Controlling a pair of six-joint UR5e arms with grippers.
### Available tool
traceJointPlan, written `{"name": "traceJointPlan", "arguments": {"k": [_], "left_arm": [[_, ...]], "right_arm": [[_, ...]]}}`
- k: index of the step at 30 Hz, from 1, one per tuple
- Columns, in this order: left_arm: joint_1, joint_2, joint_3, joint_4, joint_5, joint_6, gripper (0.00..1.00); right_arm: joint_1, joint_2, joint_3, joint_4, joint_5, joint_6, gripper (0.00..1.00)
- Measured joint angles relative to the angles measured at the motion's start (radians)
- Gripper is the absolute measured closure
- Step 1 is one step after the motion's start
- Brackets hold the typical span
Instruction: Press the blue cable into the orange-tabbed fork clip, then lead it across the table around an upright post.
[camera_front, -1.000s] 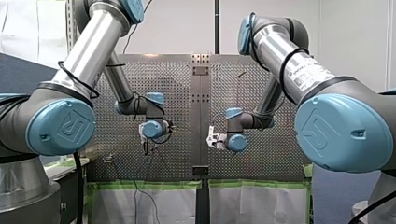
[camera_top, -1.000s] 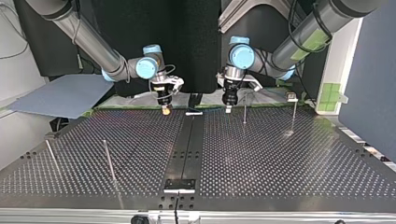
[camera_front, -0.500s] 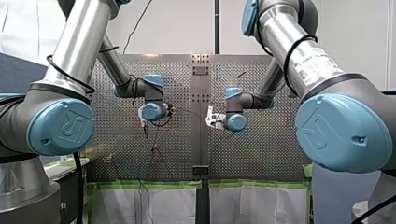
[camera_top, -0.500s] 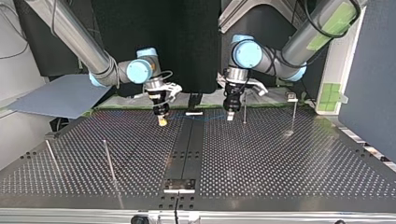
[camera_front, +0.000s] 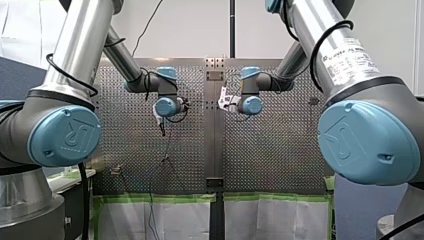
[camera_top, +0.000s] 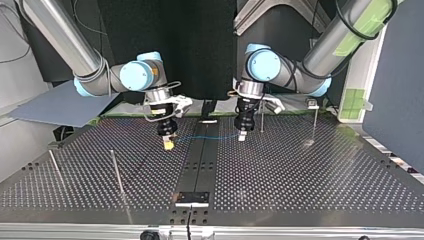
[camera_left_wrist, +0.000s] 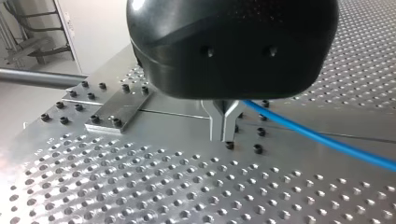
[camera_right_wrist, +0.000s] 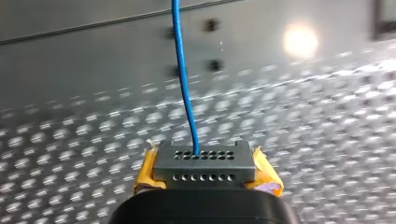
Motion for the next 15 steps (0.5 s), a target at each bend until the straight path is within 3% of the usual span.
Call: {"name": "traceJointPlan", "arguments": {"k": [8, 15], "left_arm": [[-0.004, 0.001, 0.045, -0.050, 0.000, -0.007, 1.00], [-0.006, 0.003, 0.102, -0.097, 0.001, -0.019, 1.00]], "right_arm": [[0.002, -0.069, -0.013, 0.019, -0.001, 0.002, 1.00], [0.003, -0.084, -0.025, 0.034, -0.001, 0.001, 1.00]]}}
